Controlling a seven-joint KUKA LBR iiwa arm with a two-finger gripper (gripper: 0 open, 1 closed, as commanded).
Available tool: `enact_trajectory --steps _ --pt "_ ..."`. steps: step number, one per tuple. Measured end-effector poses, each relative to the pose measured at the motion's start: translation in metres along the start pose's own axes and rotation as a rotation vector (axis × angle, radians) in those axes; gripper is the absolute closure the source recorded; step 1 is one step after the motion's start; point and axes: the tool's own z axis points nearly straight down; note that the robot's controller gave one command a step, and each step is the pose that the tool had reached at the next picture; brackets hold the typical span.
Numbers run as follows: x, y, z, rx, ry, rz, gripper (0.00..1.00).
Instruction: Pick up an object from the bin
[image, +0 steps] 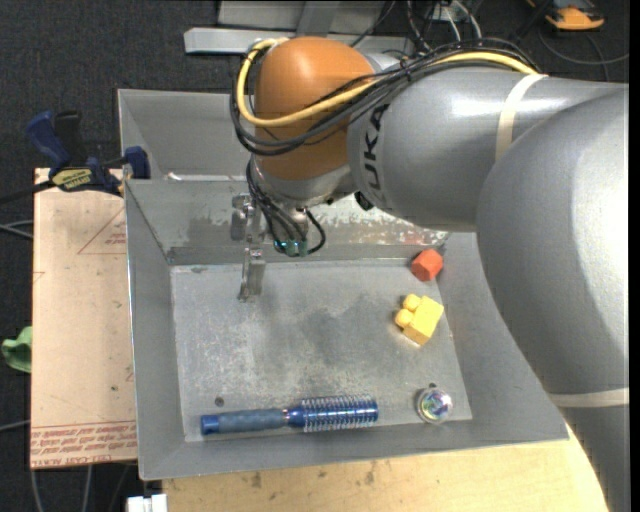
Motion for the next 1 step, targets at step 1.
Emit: enact_trajectory --steps 1 --pt "0.0454 0.039 0.1243 0.001 0.001 -0.073 0.0"
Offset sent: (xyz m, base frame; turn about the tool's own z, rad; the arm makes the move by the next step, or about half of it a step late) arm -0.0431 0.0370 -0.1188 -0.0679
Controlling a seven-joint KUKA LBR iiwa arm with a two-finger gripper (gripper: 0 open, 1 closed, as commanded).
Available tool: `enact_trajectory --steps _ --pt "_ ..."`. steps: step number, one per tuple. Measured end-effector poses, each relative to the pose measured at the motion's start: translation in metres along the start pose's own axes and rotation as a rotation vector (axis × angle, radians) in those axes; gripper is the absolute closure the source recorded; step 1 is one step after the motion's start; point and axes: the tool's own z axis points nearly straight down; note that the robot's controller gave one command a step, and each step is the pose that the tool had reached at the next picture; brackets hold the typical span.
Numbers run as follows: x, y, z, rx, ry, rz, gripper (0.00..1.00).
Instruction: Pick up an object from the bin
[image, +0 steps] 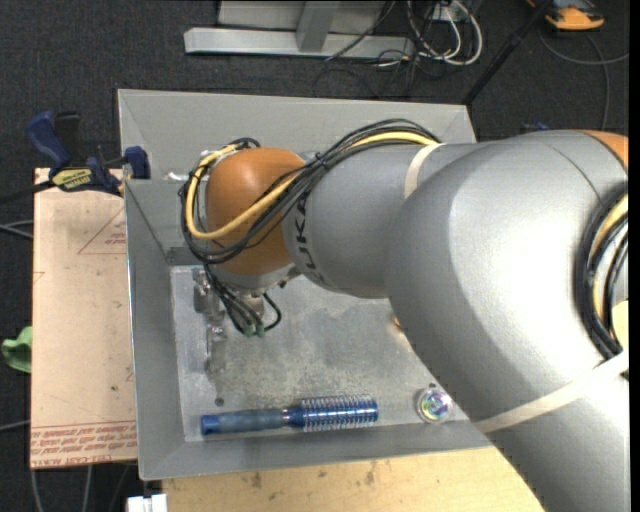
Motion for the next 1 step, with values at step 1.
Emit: enact_trajectory --steps 1 --pt "0.0383 -0.054 -0.0753 0.002 -0.012 -0.302 0.0"
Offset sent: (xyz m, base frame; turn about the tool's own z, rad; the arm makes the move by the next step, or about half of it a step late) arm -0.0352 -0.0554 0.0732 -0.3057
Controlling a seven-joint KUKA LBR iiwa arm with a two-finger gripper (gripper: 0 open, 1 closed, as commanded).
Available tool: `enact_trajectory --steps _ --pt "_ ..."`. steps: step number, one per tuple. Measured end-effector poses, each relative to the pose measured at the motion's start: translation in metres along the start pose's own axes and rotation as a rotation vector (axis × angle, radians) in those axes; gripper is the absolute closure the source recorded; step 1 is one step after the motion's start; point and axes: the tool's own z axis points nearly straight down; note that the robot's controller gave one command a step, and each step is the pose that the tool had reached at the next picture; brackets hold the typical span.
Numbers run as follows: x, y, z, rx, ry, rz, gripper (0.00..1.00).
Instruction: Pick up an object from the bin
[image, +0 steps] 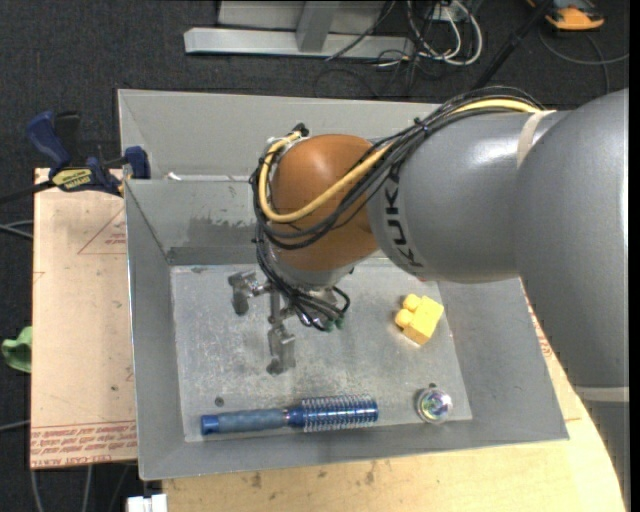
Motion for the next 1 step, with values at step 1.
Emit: enact_trajectory --steps 1 --pt "0.0335 0.0127 0.0358 -0.003 0.007 -0.157 0.0"
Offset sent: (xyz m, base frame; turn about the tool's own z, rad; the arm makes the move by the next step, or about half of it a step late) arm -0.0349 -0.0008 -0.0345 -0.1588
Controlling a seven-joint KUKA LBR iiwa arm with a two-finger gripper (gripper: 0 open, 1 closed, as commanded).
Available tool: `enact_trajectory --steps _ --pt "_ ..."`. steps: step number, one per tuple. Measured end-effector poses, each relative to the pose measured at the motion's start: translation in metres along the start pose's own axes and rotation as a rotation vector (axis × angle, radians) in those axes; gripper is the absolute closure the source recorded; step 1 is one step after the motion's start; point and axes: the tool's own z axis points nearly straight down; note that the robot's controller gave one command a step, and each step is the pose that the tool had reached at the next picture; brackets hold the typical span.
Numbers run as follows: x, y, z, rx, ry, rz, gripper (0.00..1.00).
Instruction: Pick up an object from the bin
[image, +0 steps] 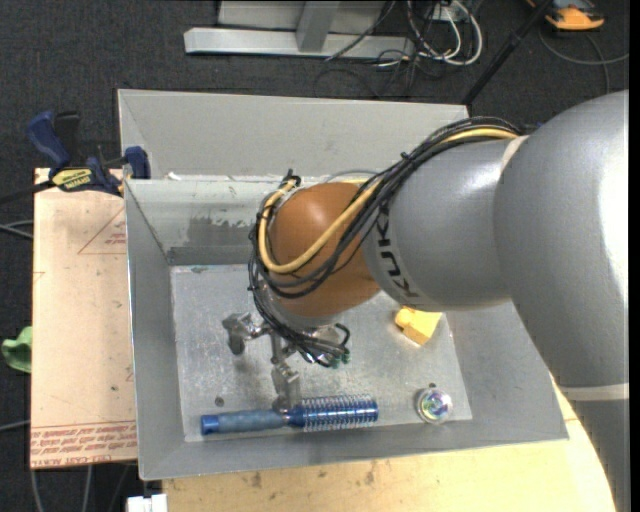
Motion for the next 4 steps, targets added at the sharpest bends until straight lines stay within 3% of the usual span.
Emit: enact_trajectory --steps 1,2,3,4 --pt "0.049 0.007 0.032 0.005 -0.014 -0.255 0.0" --pt "0.035 0.031 0.031 0.006 -0.016 -0.234 0.0" --pt "0.037 0.032 0.032 0.003 -0.011 -0.228 1.0" --pt "0.029 0.033 0.032 0.002 -0.002 -0.211 1.0"
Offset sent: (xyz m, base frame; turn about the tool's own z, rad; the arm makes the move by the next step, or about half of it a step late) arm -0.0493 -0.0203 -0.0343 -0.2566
